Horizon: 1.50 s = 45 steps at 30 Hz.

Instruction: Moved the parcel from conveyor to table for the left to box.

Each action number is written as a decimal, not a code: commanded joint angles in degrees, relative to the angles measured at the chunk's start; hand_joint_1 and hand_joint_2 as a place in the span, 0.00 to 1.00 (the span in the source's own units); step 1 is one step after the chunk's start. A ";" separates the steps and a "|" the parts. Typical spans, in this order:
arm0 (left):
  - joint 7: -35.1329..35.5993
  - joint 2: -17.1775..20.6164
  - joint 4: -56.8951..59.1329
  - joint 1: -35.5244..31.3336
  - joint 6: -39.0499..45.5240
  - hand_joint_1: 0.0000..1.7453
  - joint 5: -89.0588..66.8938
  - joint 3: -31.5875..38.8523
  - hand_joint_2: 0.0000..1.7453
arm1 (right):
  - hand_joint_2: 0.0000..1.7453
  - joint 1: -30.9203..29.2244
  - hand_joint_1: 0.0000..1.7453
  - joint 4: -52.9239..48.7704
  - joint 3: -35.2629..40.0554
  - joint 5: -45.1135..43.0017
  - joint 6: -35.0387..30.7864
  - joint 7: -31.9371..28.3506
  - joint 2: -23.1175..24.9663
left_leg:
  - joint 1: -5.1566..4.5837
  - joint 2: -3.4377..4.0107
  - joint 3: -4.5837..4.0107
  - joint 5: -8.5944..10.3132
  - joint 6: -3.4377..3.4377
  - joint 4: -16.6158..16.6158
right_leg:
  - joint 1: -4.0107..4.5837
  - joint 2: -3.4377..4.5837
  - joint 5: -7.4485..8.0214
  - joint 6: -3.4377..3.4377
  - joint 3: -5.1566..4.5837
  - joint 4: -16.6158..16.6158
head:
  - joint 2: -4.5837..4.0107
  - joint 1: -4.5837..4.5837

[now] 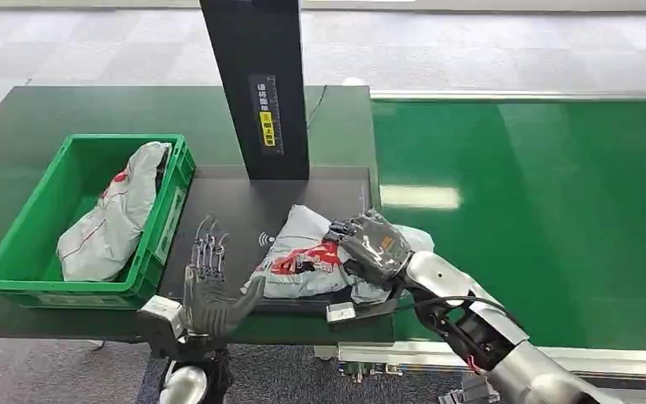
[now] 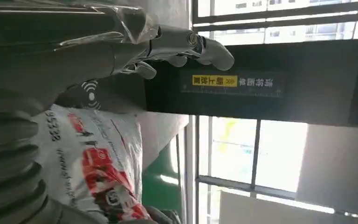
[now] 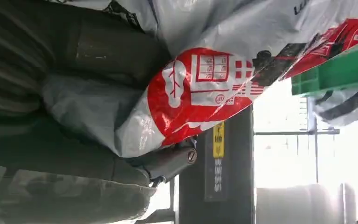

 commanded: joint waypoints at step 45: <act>14.31 2.07 9.64 -9.04 1.87 0.00 -30.26 -8.35 1.00 | 1.00 25.24 0.00 -17.01 -34.61 -37.79 5.28 6.92 9.82 | 0.00 -0.16 0.17 0.04 -0.01 -0.08 | 0.02 -0.15 -0.01 -0.03 0.17 -0.07 | 0.00 -0.02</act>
